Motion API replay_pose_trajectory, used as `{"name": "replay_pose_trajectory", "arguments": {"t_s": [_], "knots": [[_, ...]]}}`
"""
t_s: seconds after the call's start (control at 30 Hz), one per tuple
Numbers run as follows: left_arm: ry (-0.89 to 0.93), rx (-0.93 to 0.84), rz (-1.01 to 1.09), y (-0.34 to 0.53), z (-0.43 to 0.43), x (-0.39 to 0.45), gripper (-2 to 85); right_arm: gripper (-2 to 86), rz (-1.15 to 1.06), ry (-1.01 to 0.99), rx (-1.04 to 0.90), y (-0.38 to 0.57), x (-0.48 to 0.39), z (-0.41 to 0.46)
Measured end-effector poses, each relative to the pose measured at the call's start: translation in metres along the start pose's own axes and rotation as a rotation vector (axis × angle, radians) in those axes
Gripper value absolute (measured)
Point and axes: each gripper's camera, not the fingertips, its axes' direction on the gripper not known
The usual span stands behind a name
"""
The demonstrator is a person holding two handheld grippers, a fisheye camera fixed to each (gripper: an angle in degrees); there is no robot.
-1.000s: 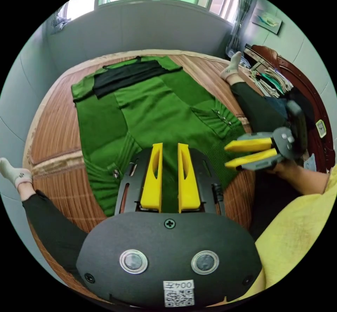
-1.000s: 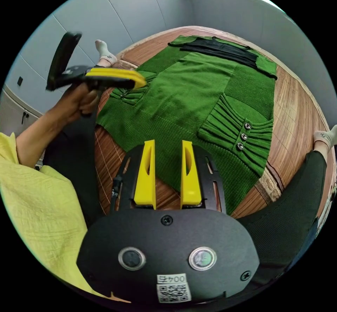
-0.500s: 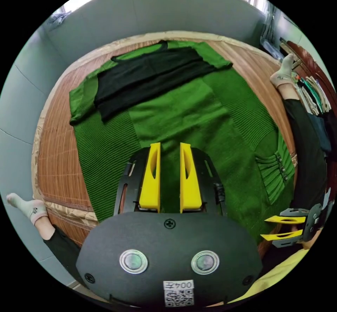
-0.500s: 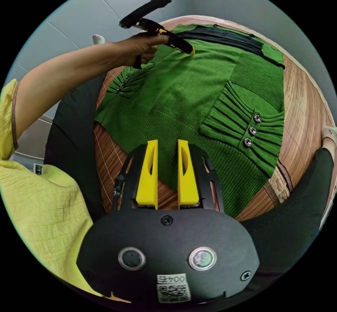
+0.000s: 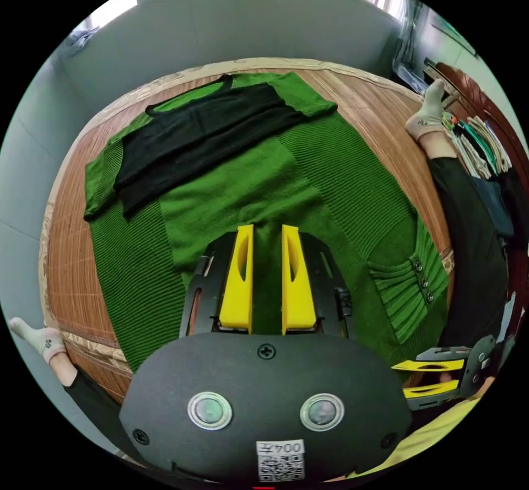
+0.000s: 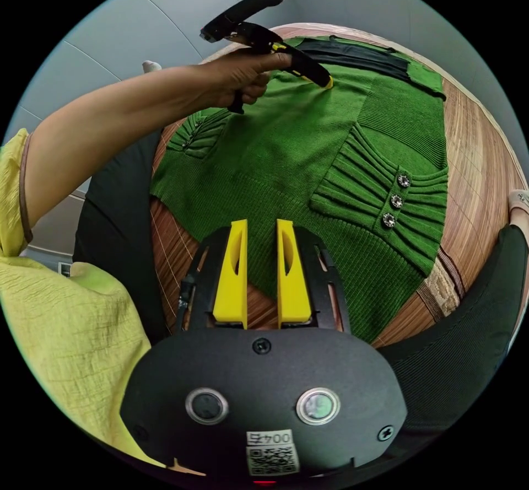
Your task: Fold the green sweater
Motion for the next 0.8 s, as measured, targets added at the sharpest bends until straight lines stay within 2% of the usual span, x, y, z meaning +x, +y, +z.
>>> {"name": "replay_pose_trajectory", "arguments": {"t_s": [0.2, 0.33, 0.57, 0.8], "knots": [[0.055, 0.067, -0.007, 0.013, -0.037, -0.01, 8.1, 9.3, -0.021, -0.006, 0.007, 0.003, 0.0, -0.001], [0.062, 0.146, -0.036, 0.065, -0.084, -0.028, 8.1, 9.4, -0.017, -0.008, 0.008, 0.003, 0.002, 0.0], [0.062, 0.053, -0.204, 0.178, -0.111, -0.066, 7.8, 11.2, -0.057, 0.012, 0.038, 0.008, -0.007, -0.006], [0.087, -0.101, -0.261, 0.198, -0.097, -0.08, 7.6, 11.1, -0.054, 0.035, 0.01, 0.005, -0.011, -0.001]]}}
